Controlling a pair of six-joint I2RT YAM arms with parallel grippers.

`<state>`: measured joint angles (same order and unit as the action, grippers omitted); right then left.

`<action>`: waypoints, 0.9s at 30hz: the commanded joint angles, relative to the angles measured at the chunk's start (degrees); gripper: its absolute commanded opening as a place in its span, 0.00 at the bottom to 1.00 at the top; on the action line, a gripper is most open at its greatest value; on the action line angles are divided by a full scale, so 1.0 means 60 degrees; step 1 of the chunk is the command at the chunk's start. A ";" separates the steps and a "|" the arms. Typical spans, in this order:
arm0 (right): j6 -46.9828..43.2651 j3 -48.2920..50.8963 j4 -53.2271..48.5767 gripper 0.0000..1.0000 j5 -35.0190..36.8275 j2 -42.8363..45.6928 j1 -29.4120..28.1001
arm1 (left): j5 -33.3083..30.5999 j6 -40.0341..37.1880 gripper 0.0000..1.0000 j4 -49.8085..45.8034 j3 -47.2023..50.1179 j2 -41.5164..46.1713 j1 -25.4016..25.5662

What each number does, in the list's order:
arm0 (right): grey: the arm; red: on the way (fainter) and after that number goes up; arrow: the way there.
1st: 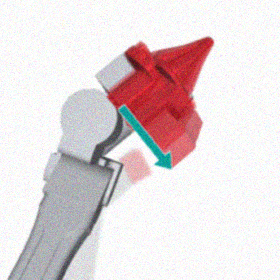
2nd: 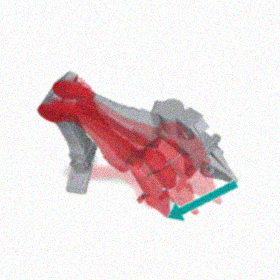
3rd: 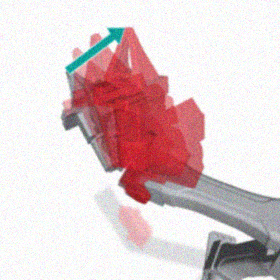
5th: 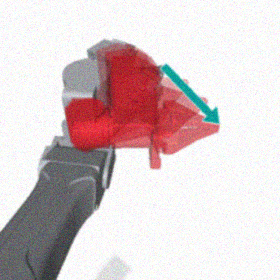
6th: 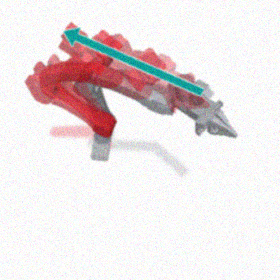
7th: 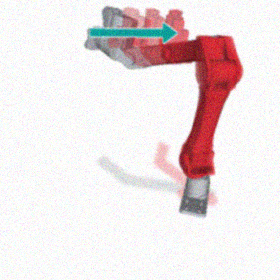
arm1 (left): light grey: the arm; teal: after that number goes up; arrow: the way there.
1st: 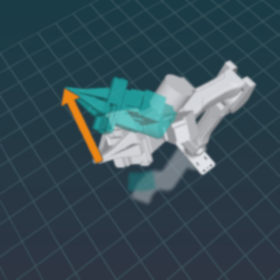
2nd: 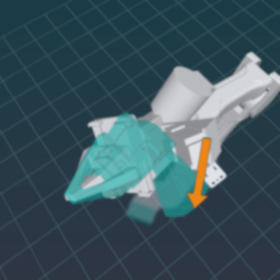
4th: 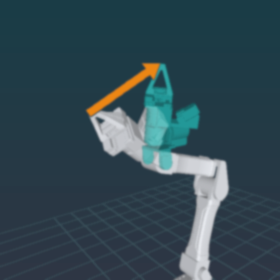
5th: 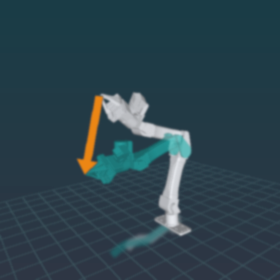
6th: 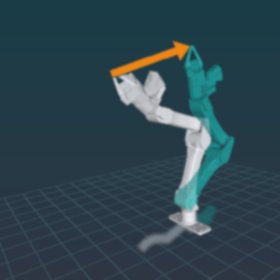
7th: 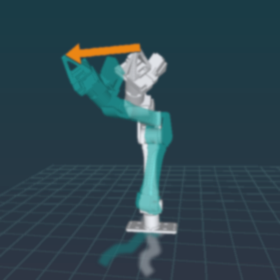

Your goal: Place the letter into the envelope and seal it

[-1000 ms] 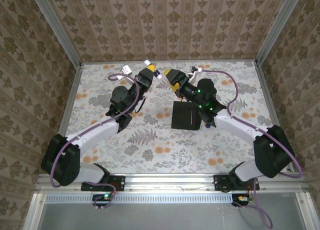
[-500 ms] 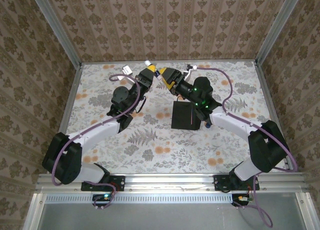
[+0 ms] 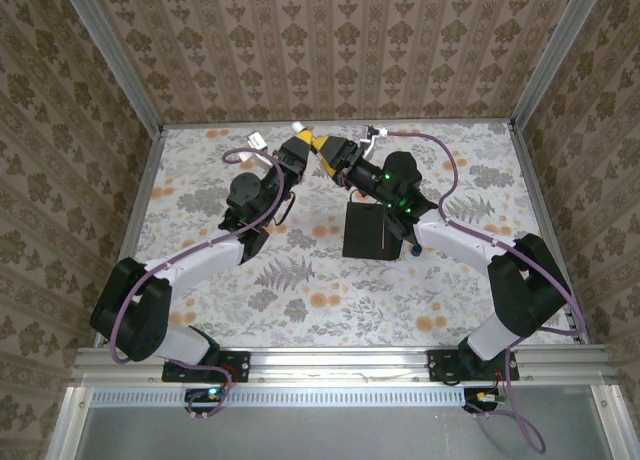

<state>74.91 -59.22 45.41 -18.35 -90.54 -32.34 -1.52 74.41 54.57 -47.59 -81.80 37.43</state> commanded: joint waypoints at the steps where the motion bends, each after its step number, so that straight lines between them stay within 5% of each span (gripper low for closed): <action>1: -0.0049 -0.0311 0.0533 0.58 -0.0137 -0.0091 -0.0088 | 0.0030 0.0216 0.00 0.0632 0.0031 -0.0034 -0.0079; 6: -0.0023 -0.0278 0.0611 0.47 -0.0181 -0.0100 -0.0089 | 0.0084 0.0298 0.00 0.0562 0.0005 -0.0077 -0.0106; 27: -0.0221 -0.0491 0.0505 0.38 -0.0397 -0.0117 -0.0100 | 0.0543 0.0386 0.00 -0.0232 -0.0102 -0.0103 -0.0130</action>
<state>74.98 -59.29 46.39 -19.77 -90.83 -32.53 0.03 76.55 54.26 -47.59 -81.82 37.04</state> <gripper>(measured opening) 0.381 0.201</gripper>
